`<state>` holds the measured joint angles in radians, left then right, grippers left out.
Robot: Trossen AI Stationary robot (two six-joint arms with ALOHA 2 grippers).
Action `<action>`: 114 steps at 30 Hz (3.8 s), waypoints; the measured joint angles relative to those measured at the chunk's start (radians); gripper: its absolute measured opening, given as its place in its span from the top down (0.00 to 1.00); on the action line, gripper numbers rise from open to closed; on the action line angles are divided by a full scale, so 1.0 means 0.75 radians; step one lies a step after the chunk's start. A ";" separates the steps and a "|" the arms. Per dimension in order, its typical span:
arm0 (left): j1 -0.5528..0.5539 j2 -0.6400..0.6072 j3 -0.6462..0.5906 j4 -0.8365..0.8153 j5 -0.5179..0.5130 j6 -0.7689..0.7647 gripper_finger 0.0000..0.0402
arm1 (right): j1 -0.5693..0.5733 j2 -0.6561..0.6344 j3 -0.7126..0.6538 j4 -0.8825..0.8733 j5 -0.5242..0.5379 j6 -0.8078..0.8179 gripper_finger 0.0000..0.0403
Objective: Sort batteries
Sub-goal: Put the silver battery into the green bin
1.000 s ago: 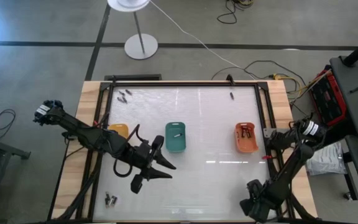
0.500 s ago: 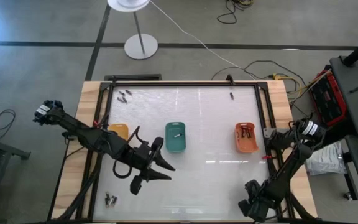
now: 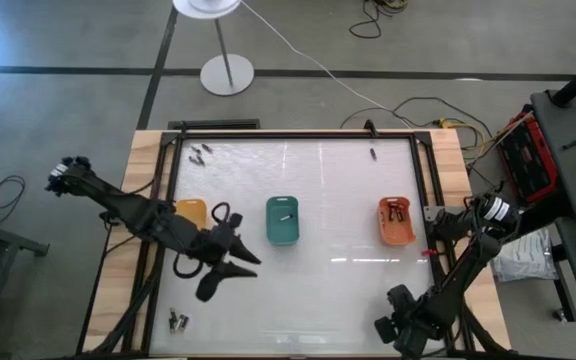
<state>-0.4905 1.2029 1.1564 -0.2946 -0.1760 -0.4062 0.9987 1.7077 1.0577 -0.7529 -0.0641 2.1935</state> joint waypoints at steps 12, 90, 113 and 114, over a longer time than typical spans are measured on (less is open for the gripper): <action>0.019 -0.089 -0.157 0.187 -0.130 0.020 0.72 | -0.218 -0.015 0.099 0.078 0.414 -0.357 0.97; 0.163 0.526 -0.360 1.812 -0.010 -0.228 0.55 | -0.608 -0.174 0.701 0.393 0.884 -1.615 0.97; 0.185 0.530 -0.361 1.816 0.071 -0.271 0.96 | -0.604 -0.178 0.701 0.448 0.913 -1.674 0.96; 0.184 0.522 -0.360 1.803 0.073 -0.271 0.96 | -0.604 -0.178 0.702 0.451 0.913 -1.680 0.95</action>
<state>-0.3523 1.5941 0.8864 1.0575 -0.1211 -0.6094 0.5453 1.5745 1.5844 -0.4149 0.6205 0.9338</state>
